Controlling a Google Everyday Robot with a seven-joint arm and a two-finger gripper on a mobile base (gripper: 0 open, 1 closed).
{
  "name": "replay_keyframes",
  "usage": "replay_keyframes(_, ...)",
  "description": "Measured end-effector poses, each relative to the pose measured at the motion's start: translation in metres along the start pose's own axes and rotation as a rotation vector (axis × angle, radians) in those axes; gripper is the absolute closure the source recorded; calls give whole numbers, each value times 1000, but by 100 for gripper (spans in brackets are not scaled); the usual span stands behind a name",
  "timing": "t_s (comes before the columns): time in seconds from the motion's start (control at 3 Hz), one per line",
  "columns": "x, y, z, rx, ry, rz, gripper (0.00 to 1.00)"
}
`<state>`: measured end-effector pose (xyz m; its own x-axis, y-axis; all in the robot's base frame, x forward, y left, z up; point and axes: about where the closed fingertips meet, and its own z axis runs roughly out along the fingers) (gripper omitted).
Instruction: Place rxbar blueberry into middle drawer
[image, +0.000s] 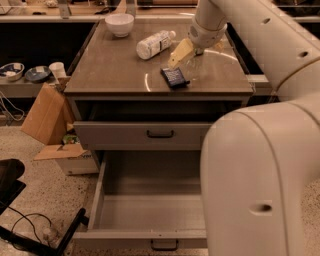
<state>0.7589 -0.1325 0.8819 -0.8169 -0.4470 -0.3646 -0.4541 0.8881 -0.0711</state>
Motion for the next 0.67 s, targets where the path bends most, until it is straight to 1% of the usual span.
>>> replay_keyframes(0.33, -15, -4, 22, -38, -10, 55, 0)
replay_keyframes(0.67, -25, 0, 39, -60, -8, 69, 18)
